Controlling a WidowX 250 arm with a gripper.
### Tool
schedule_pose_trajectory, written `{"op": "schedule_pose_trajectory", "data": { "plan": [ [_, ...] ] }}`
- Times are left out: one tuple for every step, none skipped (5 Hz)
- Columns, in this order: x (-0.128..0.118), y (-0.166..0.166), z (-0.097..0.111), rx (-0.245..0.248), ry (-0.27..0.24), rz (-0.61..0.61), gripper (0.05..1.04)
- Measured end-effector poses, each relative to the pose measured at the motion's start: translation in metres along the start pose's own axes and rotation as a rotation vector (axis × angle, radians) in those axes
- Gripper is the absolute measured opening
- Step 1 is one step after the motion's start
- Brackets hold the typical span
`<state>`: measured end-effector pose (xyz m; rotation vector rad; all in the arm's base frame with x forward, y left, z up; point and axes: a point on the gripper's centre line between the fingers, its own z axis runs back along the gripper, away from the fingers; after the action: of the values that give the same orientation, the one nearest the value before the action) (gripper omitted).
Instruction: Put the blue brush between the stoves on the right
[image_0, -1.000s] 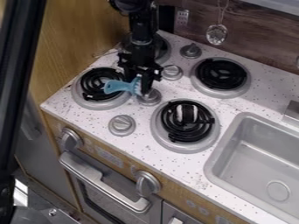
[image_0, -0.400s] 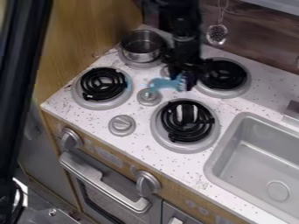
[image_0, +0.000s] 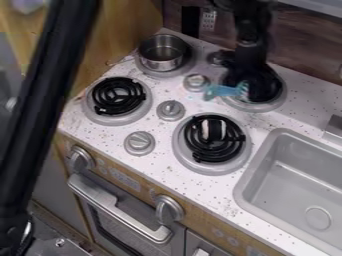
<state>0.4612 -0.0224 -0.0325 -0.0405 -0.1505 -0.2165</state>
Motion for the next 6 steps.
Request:
{"op": "schedule_pose_trajectory", "data": {
  "plan": [
    [0.002,0.010,-0.010,0.038,0.044,0.044,0.505],
    [-0.010,0.032,-0.020,0.075,0.100,0.110,0.548],
    [-0.024,0.056,-0.022,0.060,0.125,0.169,0.851],
    [-0.037,0.046,-0.033,0.018,0.147,0.132,1.009],
    [-0.037,0.036,0.000,0.004,0.091,0.126,1.002],
    [-0.044,0.027,0.041,0.003,0.062,0.123,1.000]
  ]
}}
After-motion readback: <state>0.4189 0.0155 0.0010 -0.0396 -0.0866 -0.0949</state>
